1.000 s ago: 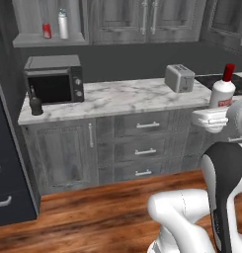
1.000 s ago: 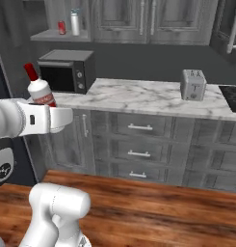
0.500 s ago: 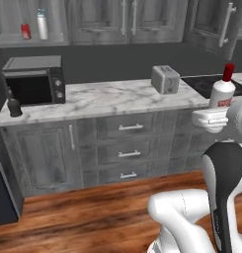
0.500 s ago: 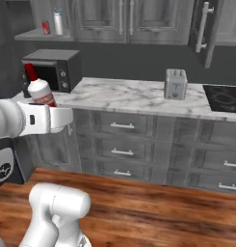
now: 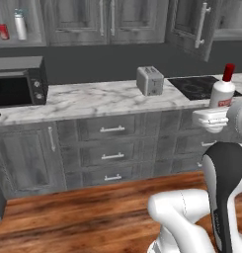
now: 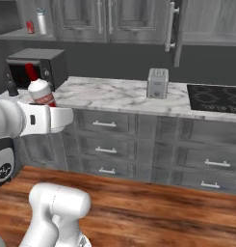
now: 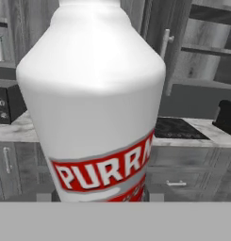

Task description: Sort all alcoholic drinks to one cabinet, and non-alcoholic drinks to the other.

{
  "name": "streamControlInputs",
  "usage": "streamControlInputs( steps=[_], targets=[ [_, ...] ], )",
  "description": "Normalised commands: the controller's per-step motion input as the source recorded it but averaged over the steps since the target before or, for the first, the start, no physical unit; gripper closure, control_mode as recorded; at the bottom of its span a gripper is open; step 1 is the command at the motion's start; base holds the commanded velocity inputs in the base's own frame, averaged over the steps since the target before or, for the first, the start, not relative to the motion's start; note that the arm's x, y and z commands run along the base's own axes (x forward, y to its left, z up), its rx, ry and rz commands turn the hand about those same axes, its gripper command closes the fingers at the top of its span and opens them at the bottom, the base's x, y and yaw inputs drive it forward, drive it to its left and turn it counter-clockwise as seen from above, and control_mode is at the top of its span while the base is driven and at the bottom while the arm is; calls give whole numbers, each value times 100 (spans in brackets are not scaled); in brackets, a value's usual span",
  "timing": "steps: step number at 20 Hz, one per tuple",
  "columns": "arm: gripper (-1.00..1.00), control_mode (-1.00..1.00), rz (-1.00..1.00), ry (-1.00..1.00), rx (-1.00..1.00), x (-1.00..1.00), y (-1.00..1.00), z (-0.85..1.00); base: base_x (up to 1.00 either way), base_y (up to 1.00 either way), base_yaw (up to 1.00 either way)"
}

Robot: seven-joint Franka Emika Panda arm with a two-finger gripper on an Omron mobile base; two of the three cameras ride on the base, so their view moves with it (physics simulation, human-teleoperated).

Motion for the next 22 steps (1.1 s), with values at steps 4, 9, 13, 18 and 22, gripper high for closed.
streamControlInputs(
  steps=[4, 9, 13, 18, 22],
  targets=[
    [100, 100, 0, 0, 0, 0, 0, 0, 16, -62, 0],
    [100, 100, 0, 0, 0, 0, 0, 0, 18, -63, 0],
    [100, 100, 0, 0, 0, 0, 0, 0, 20, -55, 0],
    [100, 100, 0, 0, 0, 0, 0, 0, 45, -39, -2],
    [100, 100, 0, 0, 0, 0, 0, 0, 59, -39, -5]
  ],
)
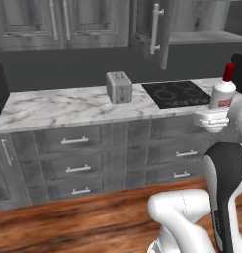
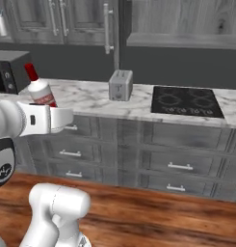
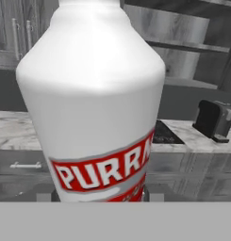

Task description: Sort all alcoholic drinks to one cabinet, and non-alcoholic drinks to the other.

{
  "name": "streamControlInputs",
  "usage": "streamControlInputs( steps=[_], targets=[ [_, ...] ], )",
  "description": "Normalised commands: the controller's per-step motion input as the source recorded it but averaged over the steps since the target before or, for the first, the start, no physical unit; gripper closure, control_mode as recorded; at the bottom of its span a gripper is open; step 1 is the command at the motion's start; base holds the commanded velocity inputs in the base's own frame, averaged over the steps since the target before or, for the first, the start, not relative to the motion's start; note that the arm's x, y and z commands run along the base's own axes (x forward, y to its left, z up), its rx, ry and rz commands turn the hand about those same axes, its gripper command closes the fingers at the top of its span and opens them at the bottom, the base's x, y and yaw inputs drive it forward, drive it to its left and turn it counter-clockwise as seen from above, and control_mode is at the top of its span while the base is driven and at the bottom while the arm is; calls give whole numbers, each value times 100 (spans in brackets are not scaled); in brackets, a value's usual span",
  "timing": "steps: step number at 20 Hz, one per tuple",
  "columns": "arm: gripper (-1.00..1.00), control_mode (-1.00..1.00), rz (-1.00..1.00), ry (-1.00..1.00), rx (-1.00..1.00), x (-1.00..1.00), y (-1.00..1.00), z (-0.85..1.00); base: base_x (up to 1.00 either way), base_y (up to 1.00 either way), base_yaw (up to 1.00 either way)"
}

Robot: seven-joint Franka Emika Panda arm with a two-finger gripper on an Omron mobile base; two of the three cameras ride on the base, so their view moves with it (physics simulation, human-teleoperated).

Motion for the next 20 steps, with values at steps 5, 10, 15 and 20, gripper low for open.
streamControlInputs(
  steps=[5, 10, 15, 20],
  targets=[
    [100, 100, 0, 0, 0, 0, 0, 0, 64, -39, -10],
    [100, 100, 0, 0, 0, 0, 0, 0, 45, -48, -6],
    [100, 100, 0, 0, 0, 0, 0, 0, 37, -52, -2],
    [100, 100, 0, 0, 0, 0, 0, 0, 38, -57, -2]
  ],
)
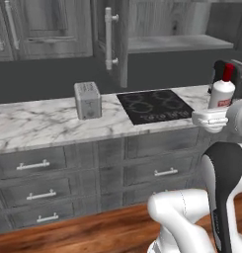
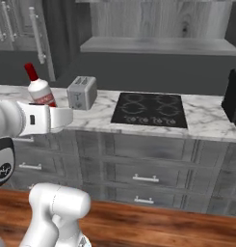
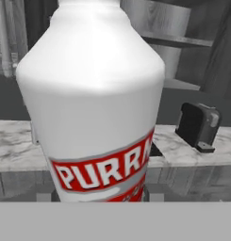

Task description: Sort all alcoholic drinks to one cabinet, and non-alcoholic drinks to the other.

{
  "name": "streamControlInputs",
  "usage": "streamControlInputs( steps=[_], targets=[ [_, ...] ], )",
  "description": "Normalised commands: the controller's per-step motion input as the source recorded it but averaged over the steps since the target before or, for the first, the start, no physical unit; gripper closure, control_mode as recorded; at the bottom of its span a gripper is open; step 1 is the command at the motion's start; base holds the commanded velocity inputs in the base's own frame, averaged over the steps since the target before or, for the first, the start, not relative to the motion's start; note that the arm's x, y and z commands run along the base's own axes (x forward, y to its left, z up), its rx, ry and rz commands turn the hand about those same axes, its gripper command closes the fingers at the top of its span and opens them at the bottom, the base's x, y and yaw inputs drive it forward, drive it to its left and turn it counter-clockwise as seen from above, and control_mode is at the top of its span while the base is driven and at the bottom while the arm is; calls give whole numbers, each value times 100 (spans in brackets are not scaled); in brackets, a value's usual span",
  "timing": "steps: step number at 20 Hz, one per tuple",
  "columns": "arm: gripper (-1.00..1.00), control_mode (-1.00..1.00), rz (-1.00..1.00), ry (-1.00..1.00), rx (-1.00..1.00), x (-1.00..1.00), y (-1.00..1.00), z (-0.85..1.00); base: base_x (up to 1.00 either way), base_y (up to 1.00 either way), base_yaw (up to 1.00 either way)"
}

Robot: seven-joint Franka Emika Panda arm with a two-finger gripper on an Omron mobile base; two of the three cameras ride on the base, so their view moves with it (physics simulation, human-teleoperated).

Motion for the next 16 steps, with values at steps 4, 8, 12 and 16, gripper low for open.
streamControlInputs(
  steps=[4, 8, 12, 16],
  targets=[
    [100, 100, 0, 0, 0, 0, 0, 0, 34, -54, 0],
    [100, 100, 0, 0, 0, 0, 0, 0, 36, -53, 0],
    [100, 100, 0, 0, 0, 0, 0, 0, 39, -50, 0],
    [100, 100, 0, 0, 0, 0, 0, 0, 46, -46, 0]
  ],
)
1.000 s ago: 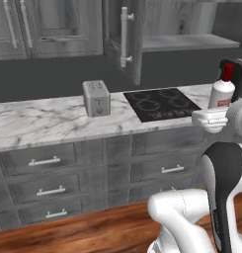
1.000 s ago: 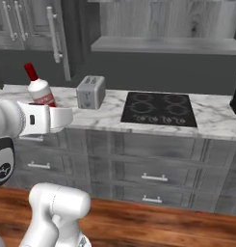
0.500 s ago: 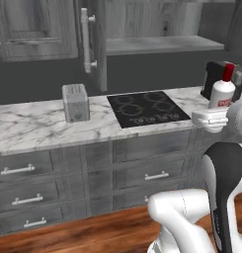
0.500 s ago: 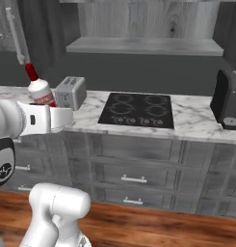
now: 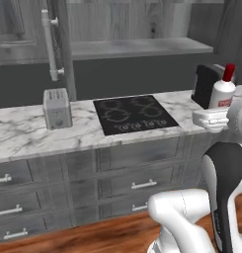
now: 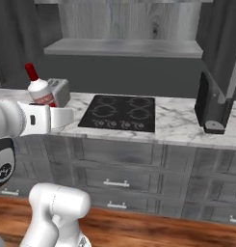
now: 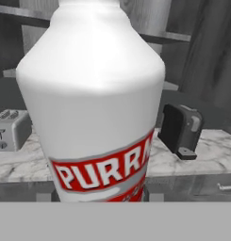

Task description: Sort all alcoholic drinks to one cabinet, and non-alcoholic drinks to the other.

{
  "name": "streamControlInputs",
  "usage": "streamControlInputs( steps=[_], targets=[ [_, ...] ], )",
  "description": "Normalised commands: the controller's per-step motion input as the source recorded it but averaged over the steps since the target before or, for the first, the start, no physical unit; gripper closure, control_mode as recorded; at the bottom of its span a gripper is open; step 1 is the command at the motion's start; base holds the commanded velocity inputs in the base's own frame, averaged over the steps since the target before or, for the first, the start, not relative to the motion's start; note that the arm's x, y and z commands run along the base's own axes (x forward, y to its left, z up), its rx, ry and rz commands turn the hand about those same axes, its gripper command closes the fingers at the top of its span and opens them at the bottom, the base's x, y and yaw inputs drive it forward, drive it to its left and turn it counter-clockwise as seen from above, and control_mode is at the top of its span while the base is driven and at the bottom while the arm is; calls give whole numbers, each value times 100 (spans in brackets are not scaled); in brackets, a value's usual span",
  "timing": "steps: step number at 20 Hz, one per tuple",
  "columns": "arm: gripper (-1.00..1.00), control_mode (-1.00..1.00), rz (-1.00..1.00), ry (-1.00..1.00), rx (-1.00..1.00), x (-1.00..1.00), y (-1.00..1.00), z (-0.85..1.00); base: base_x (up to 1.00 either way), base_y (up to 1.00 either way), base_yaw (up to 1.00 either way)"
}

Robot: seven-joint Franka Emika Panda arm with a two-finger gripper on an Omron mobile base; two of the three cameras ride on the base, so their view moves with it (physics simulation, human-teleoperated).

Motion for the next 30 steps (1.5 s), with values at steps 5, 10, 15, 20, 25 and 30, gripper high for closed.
streamControlInputs(
  steps=[5, 10, 15, 20, 25, 30],
  targets=[
    [100, 100, 0, 0, 0, 0, 0, 0, 42, -43, 0],
    [100, 100, 0, 0, 0, 0, 0, 0, 33, -39, 0],
    [100, 100, 0, 0, 0, 0, 0, 0, 26, -35, 0],
    [100, 100, 0, 0, 0, 0, 0, 0, 34, -27, 1],
    [100, 100, 0, 0, 0, 0, 0, 0, 47, -17, 8],
    [100, 100, 0, 0, 0, 0, 0, 0, 50, -16, 10]
  ],
)
